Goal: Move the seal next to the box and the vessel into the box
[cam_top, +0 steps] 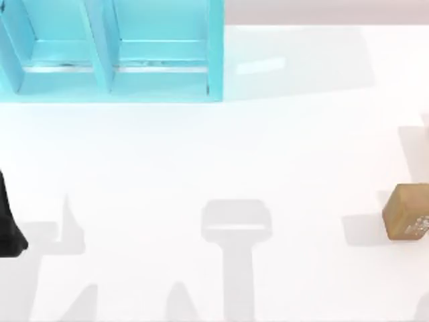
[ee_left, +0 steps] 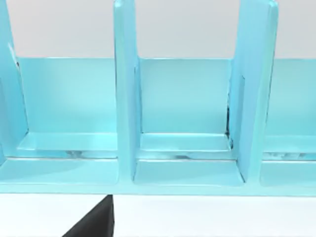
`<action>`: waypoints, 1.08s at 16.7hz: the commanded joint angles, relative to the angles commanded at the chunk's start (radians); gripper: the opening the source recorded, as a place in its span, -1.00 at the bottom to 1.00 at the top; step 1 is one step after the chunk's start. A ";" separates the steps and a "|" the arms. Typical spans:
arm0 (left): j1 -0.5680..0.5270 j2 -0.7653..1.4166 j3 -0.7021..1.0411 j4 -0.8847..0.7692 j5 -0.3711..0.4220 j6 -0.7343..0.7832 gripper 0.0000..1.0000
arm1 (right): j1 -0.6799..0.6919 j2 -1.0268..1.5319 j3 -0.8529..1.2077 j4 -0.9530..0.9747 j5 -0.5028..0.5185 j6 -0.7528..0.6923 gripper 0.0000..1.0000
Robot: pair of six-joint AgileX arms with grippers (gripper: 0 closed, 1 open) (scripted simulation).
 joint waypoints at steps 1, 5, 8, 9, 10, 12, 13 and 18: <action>0.000 0.000 0.000 0.000 0.000 0.000 1.00 | 0.000 0.000 0.000 0.000 0.000 0.000 1.00; 0.000 0.000 0.000 0.000 0.000 0.000 1.00 | -0.027 -0.006 0.067 0.010 -0.027 -0.015 1.00; 0.000 0.000 0.000 0.000 0.000 0.000 1.00 | -0.037 -0.015 0.180 -0.024 -0.070 -0.021 1.00; 0.000 0.000 0.000 0.000 0.000 0.000 1.00 | -0.033 -0.020 0.222 -0.050 -0.082 -0.020 1.00; 0.000 0.000 0.000 0.000 0.000 0.000 1.00 | -0.026 -0.027 0.262 -0.085 -0.088 -0.019 1.00; 0.000 0.000 0.000 0.000 0.000 0.000 1.00 | -0.008 -0.044 0.327 -0.171 -0.085 -0.015 1.00; 0.000 0.000 0.000 0.000 0.000 0.000 1.00 | -0.001 -0.052 0.347 -0.227 -0.075 -0.012 1.00; 0.000 0.000 0.000 0.000 0.000 0.000 1.00 | -0.004 -0.074 0.343 -0.409 -0.003 -0.007 1.00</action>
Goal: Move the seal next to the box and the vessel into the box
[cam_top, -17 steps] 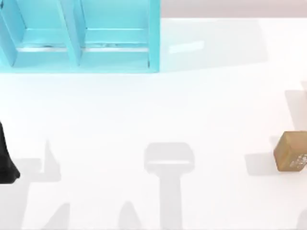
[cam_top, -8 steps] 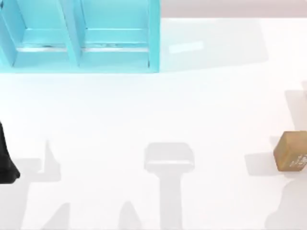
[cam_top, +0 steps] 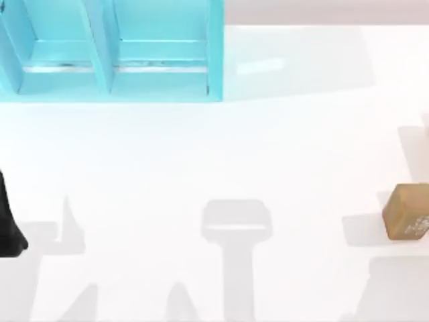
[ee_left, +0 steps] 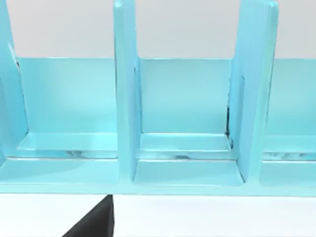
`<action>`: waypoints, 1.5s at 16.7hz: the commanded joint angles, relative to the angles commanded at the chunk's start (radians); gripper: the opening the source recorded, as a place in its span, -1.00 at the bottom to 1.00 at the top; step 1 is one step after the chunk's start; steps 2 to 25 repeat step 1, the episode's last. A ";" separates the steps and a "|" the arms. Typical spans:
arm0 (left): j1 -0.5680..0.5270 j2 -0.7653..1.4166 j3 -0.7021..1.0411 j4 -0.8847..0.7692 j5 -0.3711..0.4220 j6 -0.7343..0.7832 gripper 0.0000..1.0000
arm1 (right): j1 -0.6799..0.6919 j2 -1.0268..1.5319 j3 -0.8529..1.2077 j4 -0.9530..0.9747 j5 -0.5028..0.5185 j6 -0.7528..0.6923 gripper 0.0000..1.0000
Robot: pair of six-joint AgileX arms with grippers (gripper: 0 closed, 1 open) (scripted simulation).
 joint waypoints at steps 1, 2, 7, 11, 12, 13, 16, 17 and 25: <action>0.000 0.000 0.000 0.000 0.000 0.000 1.00 | -0.001 -0.001 -0.003 -0.005 0.003 0.000 1.00; 0.000 0.000 0.000 0.000 0.000 0.000 1.00 | -0.001 -0.001 -0.003 -0.005 0.003 0.000 1.00; 0.000 0.000 0.000 0.000 0.000 0.000 1.00 | -0.001 -0.001 -0.003 -0.005 0.003 0.000 1.00; 0.000 0.000 0.000 0.000 0.000 0.000 1.00 | -0.001 -0.001 -0.003 -0.005 0.003 0.000 1.00; 0.000 0.000 0.000 0.000 0.000 0.000 1.00 | -0.001 -0.001 -0.003 -0.005 0.003 0.000 1.00; 0.000 0.000 0.000 0.000 0.000 0.000 1.00 | -0.001 -0.001 -0.003 -0.005 0.003 0.000 1.00; 0.000 0.000 0.000 0.000 0.000 0.000 1.00 | -0.001 -0.001 -0.003 -0.005 0.003 0.000 1.00; 0.000 0.000 0.000 0.000 0.000 0.000 1.00 | -0.001 -0.001 -0.003 -0.005 0.003 0.000 1.00; 0.000 0.000 0.000 0.000 0.000 0.000 1.00 | -0.001 -0.001 -0.003 -0.005 0.003 0.000 1.00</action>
